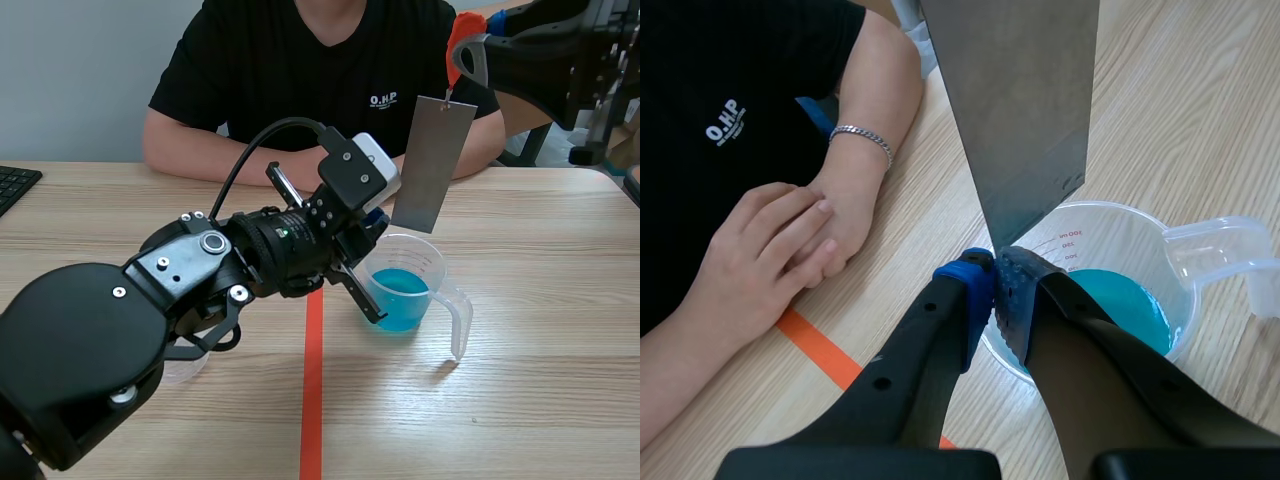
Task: Do the redox reaction experiment.
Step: 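Raise the plate and point at it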
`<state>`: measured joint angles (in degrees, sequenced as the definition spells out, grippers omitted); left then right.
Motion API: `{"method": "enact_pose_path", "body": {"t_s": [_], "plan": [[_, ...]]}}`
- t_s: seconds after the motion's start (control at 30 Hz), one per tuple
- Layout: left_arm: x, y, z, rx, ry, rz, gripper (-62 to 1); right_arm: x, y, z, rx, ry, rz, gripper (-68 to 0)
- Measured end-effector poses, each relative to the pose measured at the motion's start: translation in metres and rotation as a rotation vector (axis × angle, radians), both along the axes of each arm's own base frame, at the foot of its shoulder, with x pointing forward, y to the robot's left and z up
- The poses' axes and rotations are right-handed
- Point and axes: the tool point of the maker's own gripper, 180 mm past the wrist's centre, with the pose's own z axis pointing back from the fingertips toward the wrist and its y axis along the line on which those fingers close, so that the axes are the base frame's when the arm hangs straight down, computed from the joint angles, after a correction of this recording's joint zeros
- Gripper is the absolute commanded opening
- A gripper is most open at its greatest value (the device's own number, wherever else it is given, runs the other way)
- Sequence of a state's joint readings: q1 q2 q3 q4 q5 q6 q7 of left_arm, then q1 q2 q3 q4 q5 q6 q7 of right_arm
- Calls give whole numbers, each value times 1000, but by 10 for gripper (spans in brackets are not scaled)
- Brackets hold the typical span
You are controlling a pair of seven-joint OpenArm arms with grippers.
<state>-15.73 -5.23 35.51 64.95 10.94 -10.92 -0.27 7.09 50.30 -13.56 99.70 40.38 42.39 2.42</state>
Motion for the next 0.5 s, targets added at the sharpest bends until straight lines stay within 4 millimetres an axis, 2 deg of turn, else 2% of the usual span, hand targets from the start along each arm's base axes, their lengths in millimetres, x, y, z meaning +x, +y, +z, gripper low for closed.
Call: {"method": "enact_pose_path", "body": {"t_s": [0.17, 0.33, 0.43, 0.5], "plan": [[-1, 0, 2, -11, -11, -10, -563, 0, 0, 0, 0, 0, 0, -658], [0, 11, -4, 20, -10, -4, -563, 0, 0, 0, 0, 0, 0, -658], [-3, 22, -13, 31, 7, 4, -563, 0, 0, 0, 0, 0, 0, -658], [-9, 33, -26, 40, 45, 15, -563, 0, 0, 0, 0, 0, 0, -658]]}}
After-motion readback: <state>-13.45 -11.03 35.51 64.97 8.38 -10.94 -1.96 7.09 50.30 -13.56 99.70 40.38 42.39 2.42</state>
